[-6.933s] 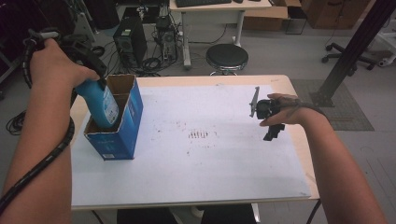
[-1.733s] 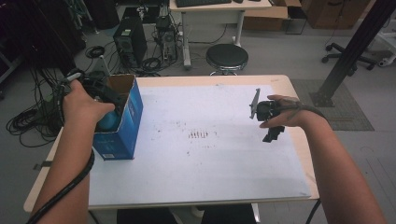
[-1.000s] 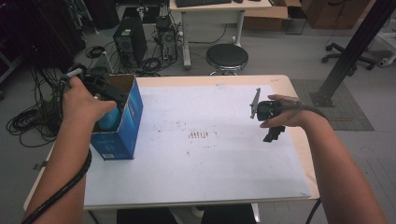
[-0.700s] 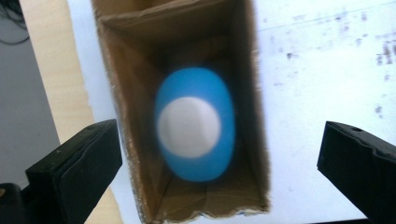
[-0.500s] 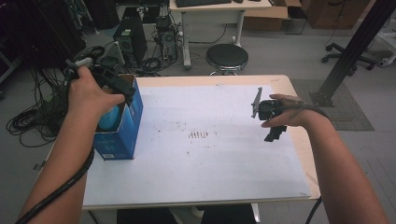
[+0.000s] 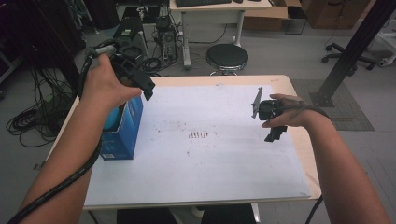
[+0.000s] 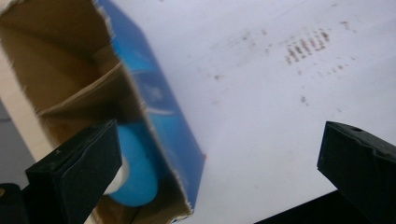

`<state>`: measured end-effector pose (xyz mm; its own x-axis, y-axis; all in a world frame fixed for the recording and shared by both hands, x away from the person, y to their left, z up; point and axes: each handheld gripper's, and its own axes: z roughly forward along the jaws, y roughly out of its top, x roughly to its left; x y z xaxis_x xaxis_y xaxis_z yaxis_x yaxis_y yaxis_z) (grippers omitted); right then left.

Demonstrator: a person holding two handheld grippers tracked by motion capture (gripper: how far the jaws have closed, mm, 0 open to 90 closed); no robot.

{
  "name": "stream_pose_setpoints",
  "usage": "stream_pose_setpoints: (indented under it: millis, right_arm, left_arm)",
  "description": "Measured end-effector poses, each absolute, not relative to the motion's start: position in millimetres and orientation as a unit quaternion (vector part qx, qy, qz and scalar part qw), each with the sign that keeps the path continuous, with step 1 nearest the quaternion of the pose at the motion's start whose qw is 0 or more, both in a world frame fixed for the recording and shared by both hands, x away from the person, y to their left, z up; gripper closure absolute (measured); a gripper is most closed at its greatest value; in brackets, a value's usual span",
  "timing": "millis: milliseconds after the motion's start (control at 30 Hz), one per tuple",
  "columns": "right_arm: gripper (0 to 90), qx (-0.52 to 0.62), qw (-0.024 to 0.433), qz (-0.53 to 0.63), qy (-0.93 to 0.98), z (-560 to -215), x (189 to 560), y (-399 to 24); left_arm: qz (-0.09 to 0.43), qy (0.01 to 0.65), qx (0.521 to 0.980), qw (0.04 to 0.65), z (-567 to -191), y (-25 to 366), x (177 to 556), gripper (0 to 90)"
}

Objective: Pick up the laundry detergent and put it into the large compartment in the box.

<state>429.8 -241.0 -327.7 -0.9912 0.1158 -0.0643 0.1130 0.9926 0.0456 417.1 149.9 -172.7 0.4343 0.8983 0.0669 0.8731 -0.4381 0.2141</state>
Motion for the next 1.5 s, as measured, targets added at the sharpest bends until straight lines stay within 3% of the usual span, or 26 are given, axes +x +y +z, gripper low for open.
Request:
stream_pose_setpoints:
  millis: [700, 1500]
  right_arm:
    - [6.1, 0.049, 0.031, 0.018, 0.998, -328, 428, -239]
    - [5.9, 0.034, 0.024, 0.028, 0.999, -323, 426, -236]
  left_arm:
    - [0.038, 0.336, 0.939, 0.071, -175, 97, 407, 0.2]
    - [0.006, 0.217, 0.974, 0.069, -185, 77, 398, 0.2]
